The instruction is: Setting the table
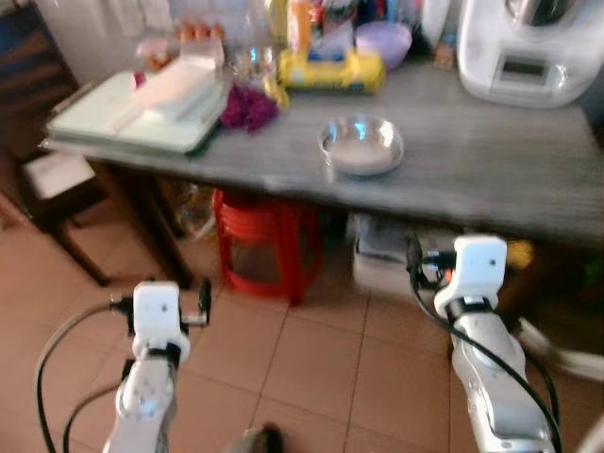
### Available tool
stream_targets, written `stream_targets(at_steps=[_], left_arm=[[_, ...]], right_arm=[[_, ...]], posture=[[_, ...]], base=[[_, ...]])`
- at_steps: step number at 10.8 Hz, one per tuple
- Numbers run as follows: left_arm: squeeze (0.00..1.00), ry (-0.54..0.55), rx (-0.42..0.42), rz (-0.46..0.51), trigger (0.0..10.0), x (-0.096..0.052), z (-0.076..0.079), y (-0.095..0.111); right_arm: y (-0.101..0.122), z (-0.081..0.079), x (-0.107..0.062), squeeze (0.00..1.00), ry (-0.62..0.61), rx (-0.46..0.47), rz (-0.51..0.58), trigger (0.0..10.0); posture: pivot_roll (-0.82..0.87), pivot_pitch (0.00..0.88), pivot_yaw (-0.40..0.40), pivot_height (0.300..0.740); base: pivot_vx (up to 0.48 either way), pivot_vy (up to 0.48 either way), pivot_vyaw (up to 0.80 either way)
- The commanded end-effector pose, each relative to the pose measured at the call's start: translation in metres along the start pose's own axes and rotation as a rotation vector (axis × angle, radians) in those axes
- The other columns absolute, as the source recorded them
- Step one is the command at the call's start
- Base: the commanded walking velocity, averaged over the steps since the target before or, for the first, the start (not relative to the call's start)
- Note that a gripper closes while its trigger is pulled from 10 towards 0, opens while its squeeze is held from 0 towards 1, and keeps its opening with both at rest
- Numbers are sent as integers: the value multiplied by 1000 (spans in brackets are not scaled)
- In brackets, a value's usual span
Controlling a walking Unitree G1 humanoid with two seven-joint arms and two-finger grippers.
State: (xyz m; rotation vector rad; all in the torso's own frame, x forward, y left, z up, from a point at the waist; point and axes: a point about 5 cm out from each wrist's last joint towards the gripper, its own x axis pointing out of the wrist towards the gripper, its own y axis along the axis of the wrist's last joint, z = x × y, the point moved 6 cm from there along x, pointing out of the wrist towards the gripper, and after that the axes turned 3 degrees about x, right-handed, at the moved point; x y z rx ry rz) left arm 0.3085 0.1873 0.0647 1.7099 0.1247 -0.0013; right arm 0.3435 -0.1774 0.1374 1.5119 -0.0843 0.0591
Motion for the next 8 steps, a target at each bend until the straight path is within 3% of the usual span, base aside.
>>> stream_targets(at_steps=[1, 7, 8], left_arm=[[0, -2, 14, 13, 10000, 3, 0, 5], [0, -17, 19, 25, 10000, 6, 6, 6], [0, -43, 33, 47, 10000, 6, 8, 10]], right_arm=[[1, 3, 0, 0, -11, 9, 6, 10000], [2, 2, 2, 0, -2, 2, 9, 10000], [2, 1, 3, 0, -1, 0, 9, 10000]], posture=[[-40, 136, 41, 740], [-44, 137, 31, 740], [-44, 137, 31, 740]], base=[[-352, 0, 0], [-338, 0, 0], [0, 0, 0]])
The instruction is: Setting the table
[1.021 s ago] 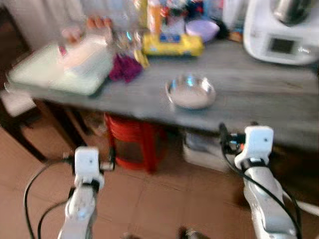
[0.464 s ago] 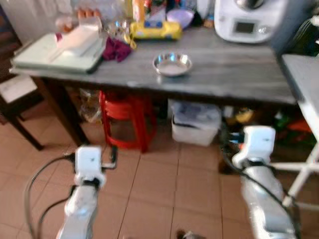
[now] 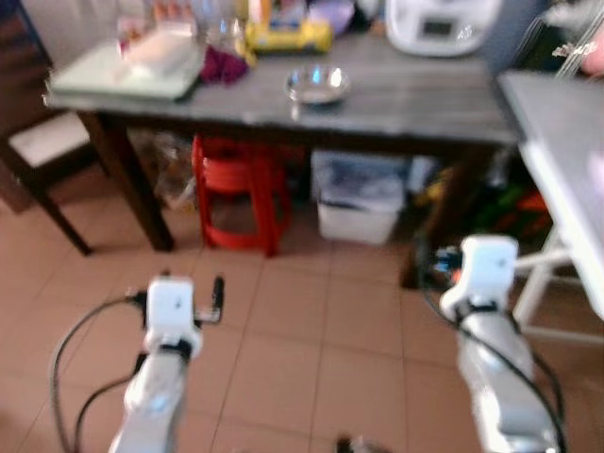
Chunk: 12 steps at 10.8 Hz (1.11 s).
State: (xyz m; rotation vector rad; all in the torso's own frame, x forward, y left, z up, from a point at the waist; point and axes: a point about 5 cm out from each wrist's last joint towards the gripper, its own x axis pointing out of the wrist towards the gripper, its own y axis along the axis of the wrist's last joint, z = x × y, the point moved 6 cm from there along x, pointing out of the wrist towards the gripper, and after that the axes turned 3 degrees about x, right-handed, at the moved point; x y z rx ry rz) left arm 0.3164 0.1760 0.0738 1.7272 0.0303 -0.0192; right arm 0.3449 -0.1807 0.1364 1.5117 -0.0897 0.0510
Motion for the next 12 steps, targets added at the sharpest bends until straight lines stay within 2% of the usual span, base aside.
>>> stream_targets(at_steps=[1, 6, 12], left_arm=[[0, -25, -17, 18, 10000, -2, 3, 3], [0, -89, -40, 45, 10000, 0, 14, 9], [0, -114, -53, 44, 10000, -1, 17, 8]], right_arm=[[4, -2, 2, 0, 10, -1, 11, 10000], [3, -3, 3, 0, 14, -9, 10, 10000], [2, -3, 5, 0, 14, -12, 10, 10000]], posture=[[-45, 135, 30, 740], [-47, 134, 28, 740], [-40, 132, 32, 740]], base=[[0, 0, 0], [0, 0, 0], [0, -312, 0]])
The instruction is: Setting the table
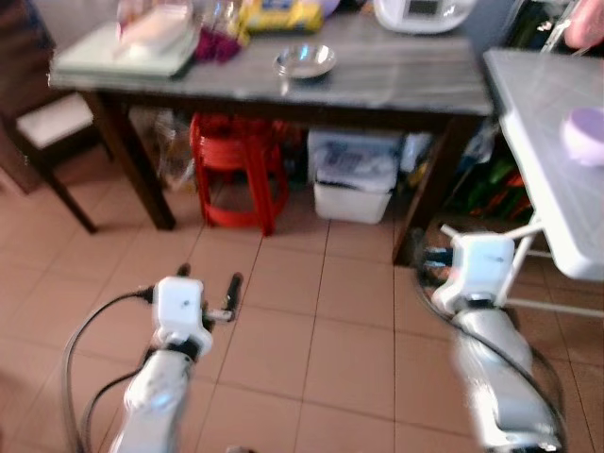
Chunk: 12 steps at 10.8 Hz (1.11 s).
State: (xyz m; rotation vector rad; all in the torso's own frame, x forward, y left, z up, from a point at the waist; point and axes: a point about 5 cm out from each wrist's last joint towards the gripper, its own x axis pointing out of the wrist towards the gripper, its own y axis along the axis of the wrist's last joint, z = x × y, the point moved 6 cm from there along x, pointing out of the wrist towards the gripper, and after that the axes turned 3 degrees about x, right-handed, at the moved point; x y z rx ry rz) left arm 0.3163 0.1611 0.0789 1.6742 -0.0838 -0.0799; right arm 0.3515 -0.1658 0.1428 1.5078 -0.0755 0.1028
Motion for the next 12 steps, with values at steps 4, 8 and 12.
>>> stream_targets(at_steps=[4, 8, 12], left_arm=[[0, -23, 2, 8, 10000, 0, 5, 2], [0, -24, 1, 4, 10000, 0, 6, 2], [0, -31, -3, -2, 10000, -1, 9, 0]], right_arm=[[-5, 10, -2, 0, -27, -4, -13, 10000], [-6, 12, -1, 0, -32, 6, -14, 10000], [-5, 12, -1, 0, -32, 5, -11, 10000]], posture=[[-37, 129, 35, 740], [-36, 132, 34, 740], [-43, 135, 32, 740]], base=[[0, -336, 0], [0, -337, 0], [0, -337, 0]])
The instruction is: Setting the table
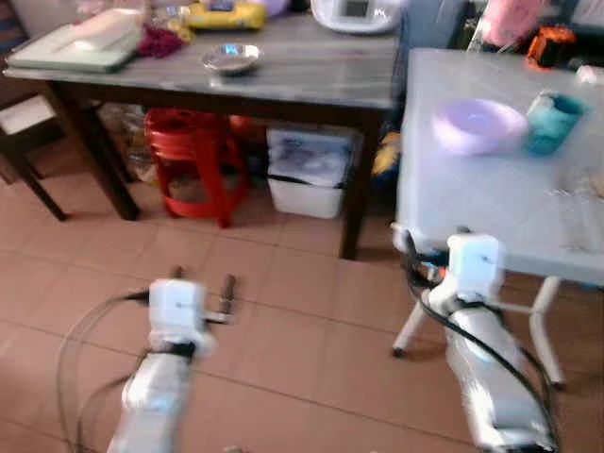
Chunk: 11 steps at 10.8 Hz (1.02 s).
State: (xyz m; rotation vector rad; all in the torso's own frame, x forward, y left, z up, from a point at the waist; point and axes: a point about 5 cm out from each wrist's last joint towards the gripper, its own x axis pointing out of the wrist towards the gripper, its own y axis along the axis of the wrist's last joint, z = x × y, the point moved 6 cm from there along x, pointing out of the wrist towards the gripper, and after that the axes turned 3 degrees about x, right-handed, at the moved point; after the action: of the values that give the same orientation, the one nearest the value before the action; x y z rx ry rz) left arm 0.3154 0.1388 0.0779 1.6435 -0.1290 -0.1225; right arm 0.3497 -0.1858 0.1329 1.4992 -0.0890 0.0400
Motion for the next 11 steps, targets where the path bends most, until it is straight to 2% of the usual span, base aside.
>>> stream_targets(at_steps=[1, 2, 9, 11], left_arm=[[0, 23, 22, -8, 10000, -3, -12, -1], [0, 23, 21, -9, 10000, -2, -11, -1], [0, -47, -41, 48, 10000, 1, 0, 10], [0, -72, -47, 60, 10000, -1, 4, 12]], right_arm=[[6, -6, 1, 0, 14, 16, 21, 10000], [6, -6, 1, 0, 13, 14, 21, 10000], [7, -5, 3, 0, 17, 14, 20, 10000], [8, -7, 3, 0, 21, 15, 21, 10000]], posture=[[-45, 136, 32, 740], [-46, 136, 32, 740], [-52, 135, 25, 740], [-50, 133, 24, 740]], base=[[0, -341, 0], [0, -345, 0], [0, 0, 0], [253, 0, -600]])
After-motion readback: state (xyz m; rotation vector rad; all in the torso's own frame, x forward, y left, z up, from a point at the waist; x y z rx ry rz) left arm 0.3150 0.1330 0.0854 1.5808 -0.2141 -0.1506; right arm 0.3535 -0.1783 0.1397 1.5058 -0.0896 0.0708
